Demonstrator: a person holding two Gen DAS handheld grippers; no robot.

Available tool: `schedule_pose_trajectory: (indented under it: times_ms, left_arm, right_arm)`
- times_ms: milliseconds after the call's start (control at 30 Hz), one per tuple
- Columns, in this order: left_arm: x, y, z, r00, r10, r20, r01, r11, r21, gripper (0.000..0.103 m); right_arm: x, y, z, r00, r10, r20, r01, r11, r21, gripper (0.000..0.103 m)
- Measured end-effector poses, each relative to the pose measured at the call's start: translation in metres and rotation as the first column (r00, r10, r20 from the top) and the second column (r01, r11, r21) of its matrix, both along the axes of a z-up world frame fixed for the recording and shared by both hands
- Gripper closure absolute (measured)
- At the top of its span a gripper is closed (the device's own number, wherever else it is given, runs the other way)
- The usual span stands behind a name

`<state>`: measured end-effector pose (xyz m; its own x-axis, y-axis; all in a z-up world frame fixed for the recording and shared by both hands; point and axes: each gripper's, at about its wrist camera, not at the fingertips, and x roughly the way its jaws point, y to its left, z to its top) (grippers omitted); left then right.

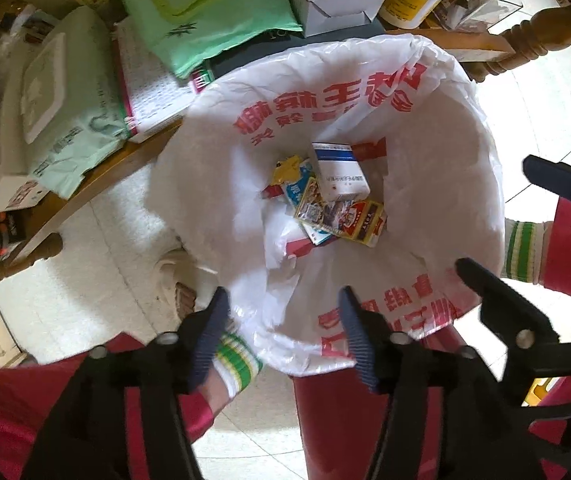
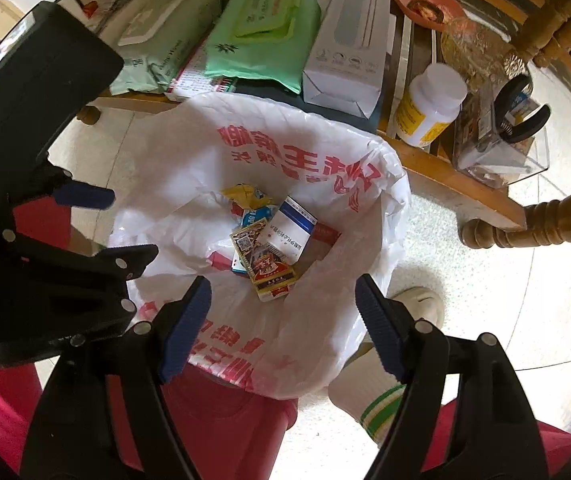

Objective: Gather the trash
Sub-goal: 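Open the left tool over the bag while the right tool releases the white box, then move both tools back over the table toward the red pack and clear cup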

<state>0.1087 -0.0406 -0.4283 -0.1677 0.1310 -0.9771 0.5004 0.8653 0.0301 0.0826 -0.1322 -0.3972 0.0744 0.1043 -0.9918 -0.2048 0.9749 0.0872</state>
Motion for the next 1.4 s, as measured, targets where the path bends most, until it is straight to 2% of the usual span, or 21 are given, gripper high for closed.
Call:
schedule_pose_trajectory:
  times_ms: [67,100,200,333,433,533,700,767,867,967,1100,1233,1400]
  left_arm:
    - [-0.008,0.003,0.016,0.999,-0.008,0.031,0.008,1.0,-0.005,0.028]
    - [-0.012,0.005,0.025,0.999,-0.014,0.046,0.014,1.0,-0.008,0.026]
    - [-0.025,0.011,0.057,0.997,-0.018,0.075,0.021,0.999,-0.041,0.025]
    - [-0.043,0.019,0.119,0.992,-0.064,0.11,0.073,0.994,-0.085,0.025]
    - [-0.046,0.021,0.171,0.973,-0.126,0.195,0.141,0.988,-0.065,0.022]
    - [-0.037,0.02,0.227,0.945,-0.158,0.285,0.183,0.981,-0.064,0.016]
    - [-0.001,0.015,0.33,0.893,-0.156,0.422,0.23,0.964,-0.13,0.012]
    - [0.015,0.012,0.359,0.884,-0.142,0.445,0.23,0.962,-0.15,0.01]
    - [0.048,0.006,0.402,0.886,-0.107,0.451,0.206,0.963,-0.176,0.01]
    - [0.076,0.002,0.429,0.883,-0.078,0.464,0.176,0.969,-0.174,0.01]
    - [0.118,-0.007,0.446,0.89,-0.029,0.455,0.112,0.981,-0.156,0.01]
    - [0.145,-0.02,0.446,0.903,-0.011,0.43,0.078,0.987,-0.14,0.01]
    - [0.176,-0.03,0.441,0.913,-0.009,0.408,0.062,0.991,-0.116,0.01]
  right_arm:
    - [-0.007,0.0,0.016,1.0,0.006,0.018,-0.006,1.0,0.016,0.026]
    - [-0.01,-0.001,0.026,1.0,0.004,0.03,-0.005,1.0,0.029,0.022]
    - [-0.022,-0.003,0.06,0.997,-0.002,0.074,-0.003,0.998,0.066,0.02]
    - [-0.036,-0.019,0.13,0.989,-0.033,0.142,0.011,0.988,0.154,0.014]
    - [-0.037,-0.032,0.181,0.976,-0.038,0.215,0.006,0.989,0.146,0.01]
    - [-0.029,-0.048,0.235,0.956,-0.041,0.291,0.006,0.993,0.122,0.008]
    - [-0.012,-0.072,0.309,0.914,-0.045,0.404,0.008,0.996,0.093,0.007]
    - [-0.001,-0.084,0.336,0.897,-0.06,0.437,0.021,0.995,0.094,0.007]
    - [0.015,-0.105,0.369,0.882,-0.112,0.458,0.069,0.991,0.111,0.007]
    - [0.032,-0.126,0.395,0.863,-0.163,0.478,0.131,0.986,0.099,0.007]
    - [0.055,-0.149,0.425,0.842,-0.205,0.5,0.212,0.976,0.044,0.007]
    - [0.076,-0.157,0.437,0.847,-0.22,0.484,0.252,0.968,-0.001,0.007]
    - [0.103,-0.161,0.439,0.867,-0.255,0.429,0.286,0.958,-0.007,0.007]
